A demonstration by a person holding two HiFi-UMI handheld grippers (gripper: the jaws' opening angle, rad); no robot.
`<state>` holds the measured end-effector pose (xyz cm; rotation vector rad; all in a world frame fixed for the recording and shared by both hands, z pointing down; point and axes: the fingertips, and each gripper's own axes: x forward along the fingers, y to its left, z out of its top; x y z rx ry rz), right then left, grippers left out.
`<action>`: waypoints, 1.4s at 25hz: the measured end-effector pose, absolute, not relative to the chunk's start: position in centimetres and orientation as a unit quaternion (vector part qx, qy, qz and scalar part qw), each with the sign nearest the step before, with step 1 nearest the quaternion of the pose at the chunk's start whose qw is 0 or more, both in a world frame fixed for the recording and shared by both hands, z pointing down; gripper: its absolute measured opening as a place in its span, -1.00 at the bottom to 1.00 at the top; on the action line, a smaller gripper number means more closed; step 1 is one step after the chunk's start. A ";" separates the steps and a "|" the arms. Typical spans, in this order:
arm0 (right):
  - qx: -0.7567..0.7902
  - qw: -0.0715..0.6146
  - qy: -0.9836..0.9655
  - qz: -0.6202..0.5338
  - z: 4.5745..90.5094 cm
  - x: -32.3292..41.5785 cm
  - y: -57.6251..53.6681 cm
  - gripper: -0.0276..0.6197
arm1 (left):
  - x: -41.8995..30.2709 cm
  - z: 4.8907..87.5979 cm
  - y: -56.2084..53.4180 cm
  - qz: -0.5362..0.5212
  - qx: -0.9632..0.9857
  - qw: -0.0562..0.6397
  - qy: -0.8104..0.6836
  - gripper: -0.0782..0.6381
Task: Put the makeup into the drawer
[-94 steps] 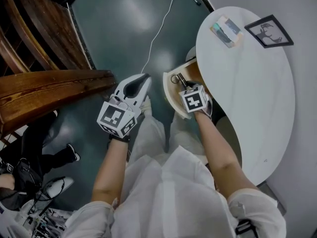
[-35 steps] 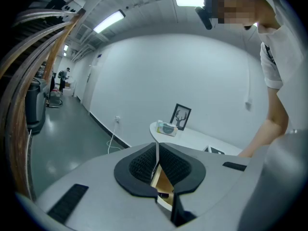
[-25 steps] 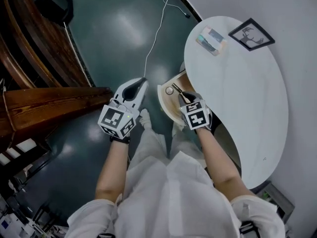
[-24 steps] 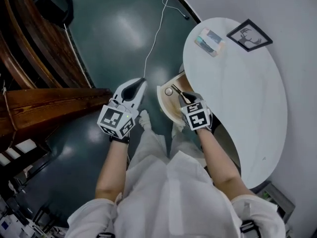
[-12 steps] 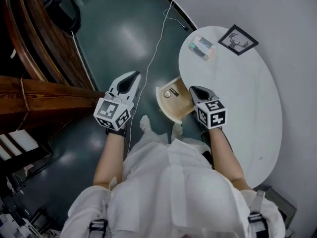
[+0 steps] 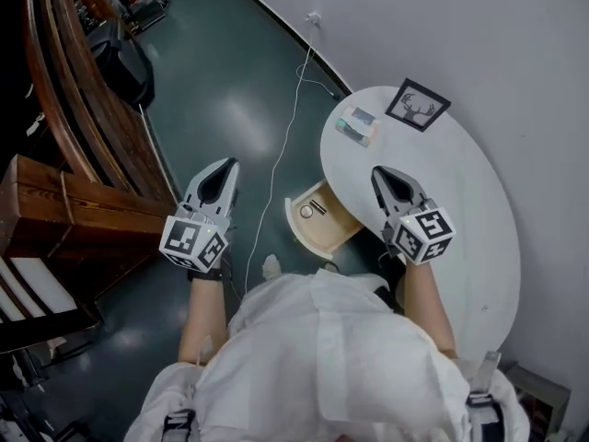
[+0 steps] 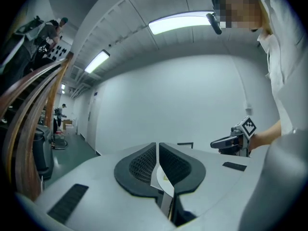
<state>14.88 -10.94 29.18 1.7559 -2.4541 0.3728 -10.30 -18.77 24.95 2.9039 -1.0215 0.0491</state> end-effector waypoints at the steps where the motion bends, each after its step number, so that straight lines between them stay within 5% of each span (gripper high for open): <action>1: 0.581 0.040 -0.805 0.110 28.1 15.3 -10.8 -0.86 | -10.6 24.1 -18.7 0.008 0.942 0.026 -0.336 -0.70; 12: 0.620 -0.010 -0.784 -0.007 20.2 18.3 -8.9 -0.89 | -10.0 18.9 -17.4 -0.021 0.943 -0.020 -0.332 -0.70; 35: 0.625 -0.021 -0.780 -0.030 18.3 20.5 -7.7 -0.89 | -10.7 18.3 -15.8 -0.025 0.936 -0.030 -0.350 -0.70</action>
